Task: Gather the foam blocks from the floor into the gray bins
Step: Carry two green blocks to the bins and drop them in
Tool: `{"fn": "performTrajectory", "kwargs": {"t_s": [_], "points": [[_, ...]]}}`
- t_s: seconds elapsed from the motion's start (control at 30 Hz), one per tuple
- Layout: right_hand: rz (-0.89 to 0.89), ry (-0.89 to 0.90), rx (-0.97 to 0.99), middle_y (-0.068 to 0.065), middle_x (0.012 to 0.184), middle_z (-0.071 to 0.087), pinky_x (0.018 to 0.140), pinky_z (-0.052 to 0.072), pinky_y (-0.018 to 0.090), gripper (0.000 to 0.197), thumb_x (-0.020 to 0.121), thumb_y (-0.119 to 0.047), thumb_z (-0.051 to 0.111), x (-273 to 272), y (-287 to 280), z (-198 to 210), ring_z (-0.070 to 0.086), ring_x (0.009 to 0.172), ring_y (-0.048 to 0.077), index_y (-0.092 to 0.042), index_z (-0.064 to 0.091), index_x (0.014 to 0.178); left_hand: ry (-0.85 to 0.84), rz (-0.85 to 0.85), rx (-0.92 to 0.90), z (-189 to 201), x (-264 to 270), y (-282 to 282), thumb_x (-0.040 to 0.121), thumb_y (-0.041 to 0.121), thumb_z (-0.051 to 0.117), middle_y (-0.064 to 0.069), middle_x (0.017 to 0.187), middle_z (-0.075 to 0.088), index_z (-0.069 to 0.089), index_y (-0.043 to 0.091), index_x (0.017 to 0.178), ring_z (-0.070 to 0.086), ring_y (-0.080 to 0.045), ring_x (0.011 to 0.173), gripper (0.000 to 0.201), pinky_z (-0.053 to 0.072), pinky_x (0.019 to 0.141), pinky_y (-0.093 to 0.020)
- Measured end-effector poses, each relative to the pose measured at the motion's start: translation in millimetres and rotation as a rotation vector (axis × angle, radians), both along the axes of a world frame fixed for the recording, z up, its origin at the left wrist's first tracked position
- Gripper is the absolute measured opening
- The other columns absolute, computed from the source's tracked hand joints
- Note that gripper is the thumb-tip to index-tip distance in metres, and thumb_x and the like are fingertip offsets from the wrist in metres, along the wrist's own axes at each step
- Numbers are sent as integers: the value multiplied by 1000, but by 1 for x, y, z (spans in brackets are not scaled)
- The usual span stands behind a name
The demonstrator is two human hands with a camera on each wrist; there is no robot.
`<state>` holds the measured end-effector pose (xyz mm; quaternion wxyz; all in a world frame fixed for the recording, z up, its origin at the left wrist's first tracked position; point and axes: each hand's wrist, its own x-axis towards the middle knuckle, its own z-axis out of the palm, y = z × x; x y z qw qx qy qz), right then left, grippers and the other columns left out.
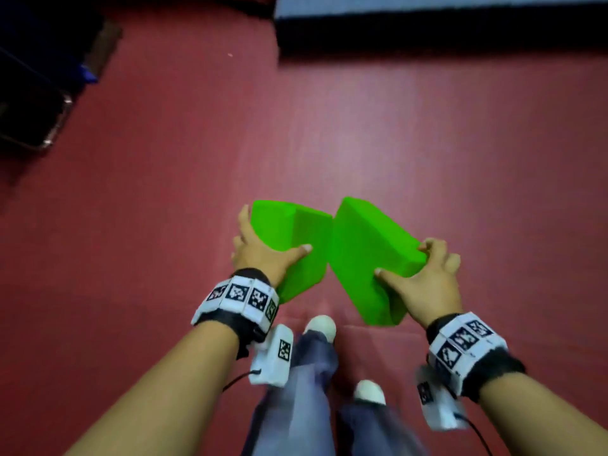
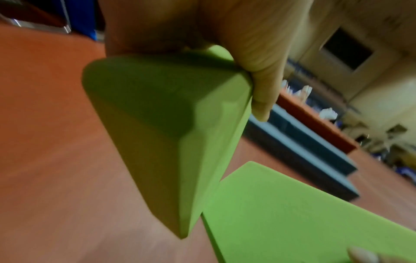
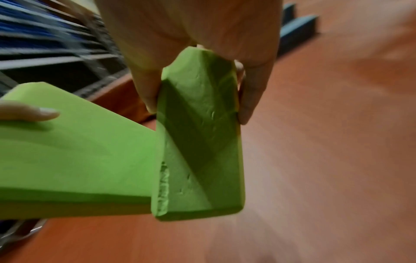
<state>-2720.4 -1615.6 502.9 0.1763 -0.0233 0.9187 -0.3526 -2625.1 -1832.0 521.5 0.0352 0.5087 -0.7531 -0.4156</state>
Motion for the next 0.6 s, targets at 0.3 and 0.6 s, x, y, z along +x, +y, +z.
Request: {"fn": "performTrajectory", "kwargs": {"t_s": [0.3, 0.6], "points": [[717, 315, -250, 8, 117, 40, 80, 42, 31, 73, 60, -37, 86, 148, -195, 216, 52, 91, 24, -18, 45, 117, 337, 637, -269, 215, 281, -97, 54, 61, 80, -11, 143, 42, 9, 35, 144, 44, -33, 127, 117, 35, 108, -44], [1173, 393, -418, 5, 116, 38, 77, 46, 32, 73, 60, -40, 85, 372, -392, 300, 45, 82, 18, -23, 43, 117, 569, 1077, -392, 275, 545, -152, 35, 70, 75, -6, 140, 42, 8, 36, 141, 48, -25, 122, 131, 37, 108, -41]]}}
